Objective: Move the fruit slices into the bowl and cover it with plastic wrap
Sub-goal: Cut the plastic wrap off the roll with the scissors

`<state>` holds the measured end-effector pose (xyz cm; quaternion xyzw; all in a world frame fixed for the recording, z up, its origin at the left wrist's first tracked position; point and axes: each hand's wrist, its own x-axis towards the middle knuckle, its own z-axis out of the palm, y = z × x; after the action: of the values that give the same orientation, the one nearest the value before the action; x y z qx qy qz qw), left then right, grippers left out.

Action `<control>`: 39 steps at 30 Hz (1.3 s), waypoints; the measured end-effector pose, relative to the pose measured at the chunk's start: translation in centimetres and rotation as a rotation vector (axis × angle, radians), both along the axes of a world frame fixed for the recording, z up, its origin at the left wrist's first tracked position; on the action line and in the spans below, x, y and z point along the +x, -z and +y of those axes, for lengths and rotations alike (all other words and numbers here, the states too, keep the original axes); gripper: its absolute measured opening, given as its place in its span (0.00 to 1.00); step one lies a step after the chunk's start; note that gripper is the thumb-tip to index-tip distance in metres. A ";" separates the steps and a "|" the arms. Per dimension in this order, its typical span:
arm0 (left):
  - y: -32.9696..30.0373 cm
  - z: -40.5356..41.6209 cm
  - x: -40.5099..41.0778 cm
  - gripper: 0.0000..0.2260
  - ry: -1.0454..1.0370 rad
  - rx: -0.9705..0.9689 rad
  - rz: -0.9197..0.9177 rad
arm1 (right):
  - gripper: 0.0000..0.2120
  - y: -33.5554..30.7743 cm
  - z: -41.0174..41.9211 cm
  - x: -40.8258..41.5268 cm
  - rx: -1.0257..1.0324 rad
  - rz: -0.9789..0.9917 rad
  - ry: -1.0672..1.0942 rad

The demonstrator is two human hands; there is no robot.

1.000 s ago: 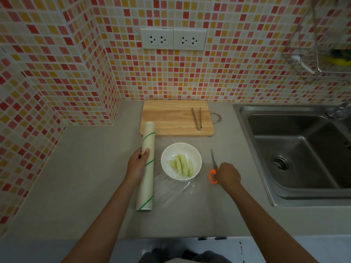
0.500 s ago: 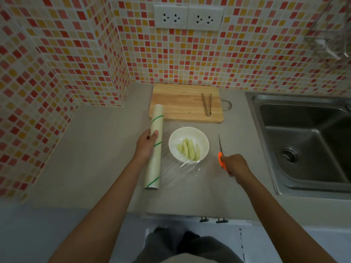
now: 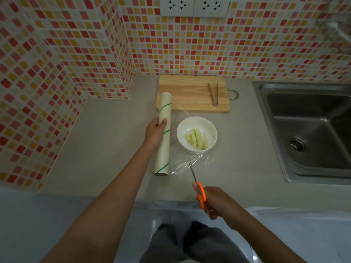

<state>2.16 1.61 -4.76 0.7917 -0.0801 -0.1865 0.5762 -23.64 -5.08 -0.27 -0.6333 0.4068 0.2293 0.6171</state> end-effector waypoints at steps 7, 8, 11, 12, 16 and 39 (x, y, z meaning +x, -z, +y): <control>0.0 0.1 0.3 0.16 0.013 -0.020 0.045 | 0.32 2.4 4.9 0.0 0.068 0.143 -0.001; 0.0 0.2 0.3 0.17 0.013 -0.025 0.058 | 0.32 2.4 5.3 0.3 0.098 0.128 0.016; 0.1 0.3 0.2 0.16 0.013 -0.025 0.073 | 0.33 2.2 6.0 1.8 0.181 0.037 0.043; 0.1 0.3 0.1 0.15 0.015 -0.024 0.071 | 0.32 2.1 6.1 2.3 0.204 0.000 0.052; 0.2 0.2 0.1 0.15 0.014 -0.022 0.071 | 0.30 1.7 5.8 3.7 0.239 -0.082 0.095; 0.2 -0.4 -0.2 0.17 -0.020 -0.025 0.105 | 0.26 3.7 4.8 4.4 0.136 -0.394 0.175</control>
<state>2.01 1.22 -4.93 0.7742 -0.0444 -0.2210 0.5914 -19.25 -0.26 -3.94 -0.5849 0.3154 0.0735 0.7437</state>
